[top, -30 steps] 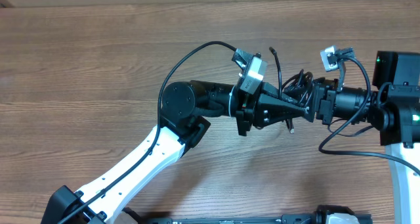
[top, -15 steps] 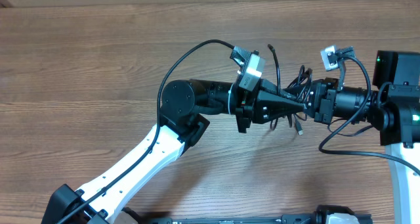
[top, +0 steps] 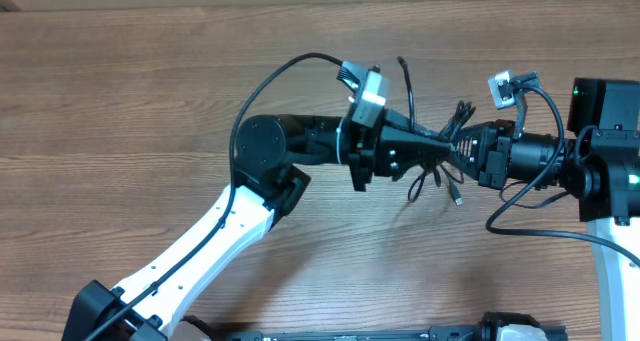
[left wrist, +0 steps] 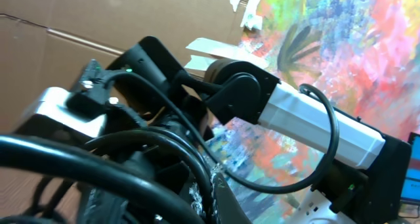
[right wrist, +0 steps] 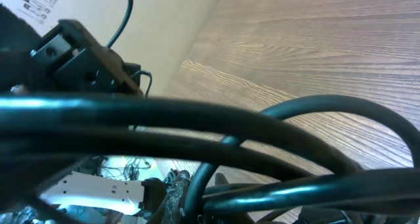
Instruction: Untangle cables
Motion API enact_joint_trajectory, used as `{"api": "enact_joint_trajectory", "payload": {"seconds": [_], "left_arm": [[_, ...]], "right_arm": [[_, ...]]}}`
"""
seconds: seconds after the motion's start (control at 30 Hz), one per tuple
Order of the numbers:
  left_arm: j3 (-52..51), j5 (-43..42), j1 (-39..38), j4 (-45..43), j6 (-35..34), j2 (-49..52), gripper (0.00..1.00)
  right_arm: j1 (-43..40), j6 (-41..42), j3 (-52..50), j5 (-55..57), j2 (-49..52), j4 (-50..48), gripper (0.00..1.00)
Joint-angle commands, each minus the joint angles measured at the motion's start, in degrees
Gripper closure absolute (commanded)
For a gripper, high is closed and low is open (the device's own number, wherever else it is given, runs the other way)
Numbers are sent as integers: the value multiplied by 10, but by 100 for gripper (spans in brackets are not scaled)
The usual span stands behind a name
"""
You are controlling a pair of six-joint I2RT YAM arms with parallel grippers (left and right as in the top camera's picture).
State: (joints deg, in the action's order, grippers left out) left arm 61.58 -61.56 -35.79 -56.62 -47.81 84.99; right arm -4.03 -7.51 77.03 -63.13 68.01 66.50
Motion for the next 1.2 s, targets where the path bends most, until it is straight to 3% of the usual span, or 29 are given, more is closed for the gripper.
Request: {"api": "enact_joint_trajectory", "payload": {"seconds": [0.0,0.43,0.73,0.93,1.17], "left_arm": [[4,-14,24,-4,11,-1,96],[4,-39,55,43,12,-1,96],[4,-37,68,151,64,-1,96],[4,-21,85,156,65,-1,96],[4,-21,87,157,64,-1,96]], "right_arm": [[2,-4,3,7,0,0,93],[2,-3,3,2,0,9,94],[2,-2,3,-55,0,15,95],[2,-2,3,-65,0,15,94],[2,-2,3,-64,0,15,82]]}}
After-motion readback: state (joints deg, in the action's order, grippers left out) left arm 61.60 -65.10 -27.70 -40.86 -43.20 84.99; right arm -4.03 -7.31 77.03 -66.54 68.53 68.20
